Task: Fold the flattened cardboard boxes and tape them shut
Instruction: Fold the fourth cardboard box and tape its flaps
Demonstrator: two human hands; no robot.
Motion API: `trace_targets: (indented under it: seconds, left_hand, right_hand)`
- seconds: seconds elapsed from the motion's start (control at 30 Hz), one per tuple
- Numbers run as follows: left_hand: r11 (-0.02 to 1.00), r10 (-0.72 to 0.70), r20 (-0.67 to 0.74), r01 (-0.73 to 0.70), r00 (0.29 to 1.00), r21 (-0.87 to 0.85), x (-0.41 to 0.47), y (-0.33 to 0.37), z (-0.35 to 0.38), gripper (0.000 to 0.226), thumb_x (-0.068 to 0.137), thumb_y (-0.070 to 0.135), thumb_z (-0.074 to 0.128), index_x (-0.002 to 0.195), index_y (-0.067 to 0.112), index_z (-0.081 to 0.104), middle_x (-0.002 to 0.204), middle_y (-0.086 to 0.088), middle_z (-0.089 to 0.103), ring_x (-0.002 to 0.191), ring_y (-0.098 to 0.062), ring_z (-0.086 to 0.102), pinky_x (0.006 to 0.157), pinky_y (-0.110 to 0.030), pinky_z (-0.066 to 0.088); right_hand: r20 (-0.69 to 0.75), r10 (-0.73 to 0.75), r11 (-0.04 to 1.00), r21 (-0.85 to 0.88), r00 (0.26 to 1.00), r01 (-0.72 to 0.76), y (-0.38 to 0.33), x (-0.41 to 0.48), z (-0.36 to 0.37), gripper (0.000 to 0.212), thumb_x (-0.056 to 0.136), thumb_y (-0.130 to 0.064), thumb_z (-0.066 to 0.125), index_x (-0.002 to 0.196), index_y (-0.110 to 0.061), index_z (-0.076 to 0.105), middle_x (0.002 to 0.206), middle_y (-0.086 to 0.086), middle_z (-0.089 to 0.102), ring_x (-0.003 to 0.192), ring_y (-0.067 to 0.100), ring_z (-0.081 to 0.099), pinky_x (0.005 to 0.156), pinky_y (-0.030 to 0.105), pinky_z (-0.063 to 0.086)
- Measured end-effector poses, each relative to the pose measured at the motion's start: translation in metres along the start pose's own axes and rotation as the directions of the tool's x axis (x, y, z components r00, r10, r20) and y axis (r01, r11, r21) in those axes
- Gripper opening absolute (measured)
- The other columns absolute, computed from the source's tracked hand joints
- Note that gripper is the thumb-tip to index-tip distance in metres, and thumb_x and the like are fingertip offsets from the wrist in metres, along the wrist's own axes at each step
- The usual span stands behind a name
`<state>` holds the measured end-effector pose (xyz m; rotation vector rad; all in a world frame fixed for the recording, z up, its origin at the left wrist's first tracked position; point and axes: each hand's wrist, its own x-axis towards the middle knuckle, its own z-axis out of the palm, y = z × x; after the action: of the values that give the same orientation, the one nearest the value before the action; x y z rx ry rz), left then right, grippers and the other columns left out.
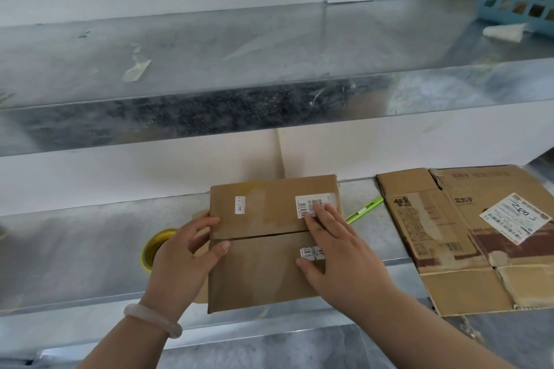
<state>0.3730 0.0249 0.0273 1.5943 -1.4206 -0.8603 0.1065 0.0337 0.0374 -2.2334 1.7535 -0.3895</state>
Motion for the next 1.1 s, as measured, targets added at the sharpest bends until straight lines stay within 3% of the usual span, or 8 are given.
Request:
trace_targets:
  seconds: [0.17, 0.37, 0.53, 0.63, 0.73, 0.87, 0.97, 1.1]
  left_hand:
    - [1.000, 0.021, 0.021, -0.020, 1.000, -0.020, -0.006, 0.001, 0.001, 0.039, 0.076, 0.021, 0.080, 0.107, 0.041, 0.066, 0.106, 0.036, 0.062, 0.094, 0.016, 0.061, 0.066, -0.003, 0.047]
    - [0.998, 0.003, -0.011, -0.004, 1.000, -0.064, -0.003, -0.008, 0.006, 0.038, 0.077, 0.020, 0.079, 0.098, 0.047, 0.064, 0.104, 0.036, 0.063, 0.096, 0.010, 0.063, 0.076, -0.016, 0.052]
    - [0.988, 0.106, -0.073, -0.098, 0.992, 0.116, -0.006, -0.016, 0.018, 0.041, 0.079, 0.025, 0.077, 0.096, 0.056, 0.056, 0.102, 0.043, 0.059, 0.097, 0.014, 0.059, 0.075, -0.008, 0.046]
    - [0.979, 0.150, -0.085, -0.136, 0.985, 0.151, -0.006, -0.023, 0.021, 0.047, 0.081, 0.023, 0.076, 0.099, 0.061, 0.054, 0.105, 0.046, 0.056, 0.100, 0.016, 0.056, 0.070, 0.001, 0.041]
    - [0.976, 0.178, -0.056, -0.169, 0.982, 0.140, -0.006, -0.028, 0.022, 0.039, 0.086, 0.035, 0.069, 0.110, 0.059, 0.050, 0.109, 0.031, 0.060, 0.104, 0.003, 0.058, 0.072, -0.008, 0.048]
    - [0.967, 0.185, 0.009, -0.184, 0.983, 0.176, -0.014, -0.031, 0.025, 0.052, 0.078, 0.045, 0.068, 0.124, 0.045, 0.043, 0.118, 0.016, 0.056, 0.106, -0.007, 0.057, 0.087, -0.032, 0.051]
    - [0.966, 0.187, -0.003, -0.183, 0.982, 0.181, -0.020, -0.028, 0.023, 0.051, 0.075, 0.055, 0.065, 0.122, 0.050, 0.044, 0.118, 0.026, 0.054, 0.104, -0.002, 0.058, 0.085, -0.028, 0.051]
    - [0.988, 0.111, 0.006, -0.111, 0.994, 0.111, -0.029, -0.032, 0.018, 0.049, 0.074, 0.053, 0.074, 0.117, 0.047, 0.051, 0.109, 0.027, 0.062, 0.098, 0.000, 0.063, 0.083, -0.033, 0.055]
  right_hand:
    - [0.015, 0.020, 1.000, 0.018, 1.000, -0.020, 0.003, -0.010, -0.004, 0.078, 0.091, -0.064, 0.041, 0.157, -0.031, 0.014, 0.163, -0.019, -0.005, 0.140, -0.007, -0.018, 0.111, 0.018, -0.003]
    - [-0.050, -0.038, 0.998, 0.041, 0.998, 0.040, 0.010, -0.001, 0.003, 0.062, 0.097, -0.048, 0.048, 0.153, -0.027, 0.032, 0.162, -0.020, 0.008, 0.144, -0.007, -0.006, 0.104, 0.006, -0.012]
    - [-0.203, 0.053, 0.969, 0.247, 0.978, -0.001, 0.032, -0.001, 0.022, 0.049, 0.096, -0.020, 0.061, 0.143, -0.025, 0.049, 0.161, -0.016, 0.011, 0.148, 0.003, 0.012, 0.117, 0.021, 0.018]
    - [-0.175, 0.095, 0.936, 0.352, 0.980, -0.028, 0.035, -0.003, 0.034, 0.053, 0.099, -0.025, 0.054, 0.143, -0.050, 0.038, 0.163, -0.015, 0.004, 0.146, 0.005, 0.016, 0.113, 0.025, 0.027]
    - [-0.074, 0.119, 0.877, 0.475, 0.990, -0.070, 0.034, -0.003, 0.042, 0.056, 0.102, -0.035, 0.043, 0.137, -0.071, 0.020, 0.158, -0.022, 0.012, 0.135, -0.002, 0.030, 0.109, 0.032, 0.041]
    - [-0.046, 0.144, 0.858, 0.504, 0.989, -0.101, 0.033, -0.008, 0.045, 0.054, 0.099, -0.042, 0.044, 0.134, -0.075, 0.018, 0.150, -0.029, 0.024, 0.114, -0.014, 0.041, 0.096, 0.024, 0.045]
    - [-0.065, 0.171, 0.849, 0.516, 0.983, -0.113, 0.030, -0.015, 0.043, 0.054, 0.098, -0.042, 0.047, 0.131, -0.077, 0.022, 0.132, -0.045, 0.028, 0.116, -0.007, 0.042, 0.093, 0.015, 0.041]
    - [-0.059, 0.218, 0.858, 0.487, 0.974, -0.163, 0.028, -0.026, 0.042, 0.051, 0.096, -0.041, 0.053, 0.128, -0.072, 0.028, 0.111, -0.033, 0.045, 0.100, -0.014, 0.048, 0.077, 0.001, 0.039]
